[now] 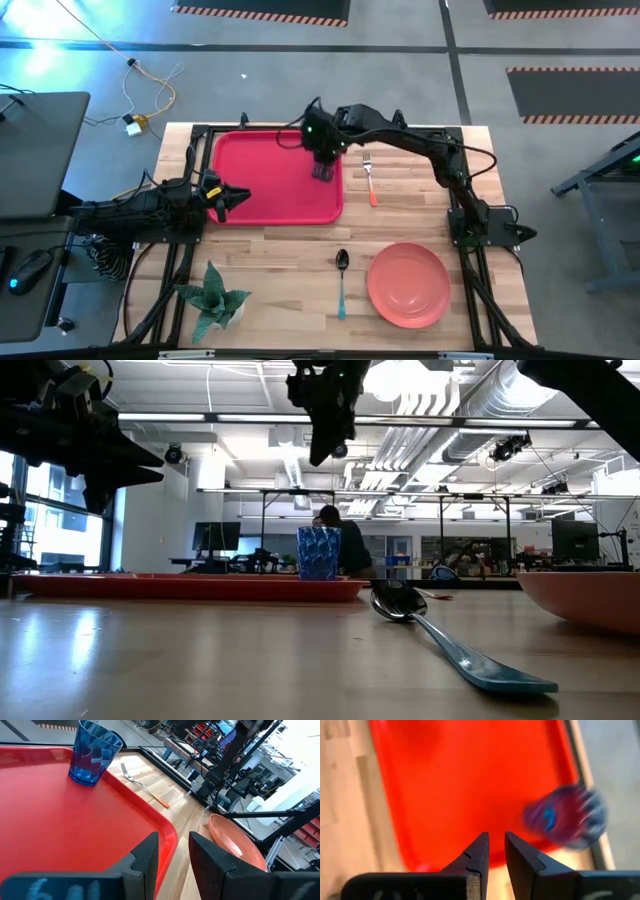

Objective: Pick and place plate/cup/fork/spoon on tray
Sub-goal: Put the orange fork on the left of the red serving tray

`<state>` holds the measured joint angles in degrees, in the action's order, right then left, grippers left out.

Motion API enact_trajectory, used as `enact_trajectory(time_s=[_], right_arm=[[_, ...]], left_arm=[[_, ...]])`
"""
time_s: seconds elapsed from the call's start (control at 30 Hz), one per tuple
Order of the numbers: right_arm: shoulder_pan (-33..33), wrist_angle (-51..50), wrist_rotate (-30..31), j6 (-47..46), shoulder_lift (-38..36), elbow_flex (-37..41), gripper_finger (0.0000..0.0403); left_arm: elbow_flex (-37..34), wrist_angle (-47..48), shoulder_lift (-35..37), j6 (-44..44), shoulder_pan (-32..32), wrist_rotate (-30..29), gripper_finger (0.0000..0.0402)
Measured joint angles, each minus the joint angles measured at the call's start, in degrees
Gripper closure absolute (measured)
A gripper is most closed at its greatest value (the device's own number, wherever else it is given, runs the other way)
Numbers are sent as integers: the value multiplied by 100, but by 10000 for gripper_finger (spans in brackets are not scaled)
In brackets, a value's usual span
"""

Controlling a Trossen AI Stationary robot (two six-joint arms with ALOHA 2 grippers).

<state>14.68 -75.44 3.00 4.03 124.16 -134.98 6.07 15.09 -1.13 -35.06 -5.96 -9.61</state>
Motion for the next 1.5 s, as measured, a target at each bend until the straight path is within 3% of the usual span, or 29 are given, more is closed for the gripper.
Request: enact_trajectory(time_s=[0.2,0.43,0.8,1.07,1.17,1.5], right_arm=[[-502,-789,28,-815,-9,0,350],[-1132,-1476,620,-1507,-9,2,350],[-1905,-1458,1115,-2351,-60,7,350],[-2199,-1450,1547,-2459,-118,27,350],[-2208,-1453,1688,-2507,-333,343,350],[-2260,-1265,1948,-3307,-1720,2466,350]], left_arm=[[0,2,0,237,0,0,304],[0,4,0,274,2,-157,304],[0,15,0,617,0,-209,280],[0,-43,0,381,0,-171,259],[0,-234,1,381,0,-151,260],[0,-941,0,472,0,-151,261]])
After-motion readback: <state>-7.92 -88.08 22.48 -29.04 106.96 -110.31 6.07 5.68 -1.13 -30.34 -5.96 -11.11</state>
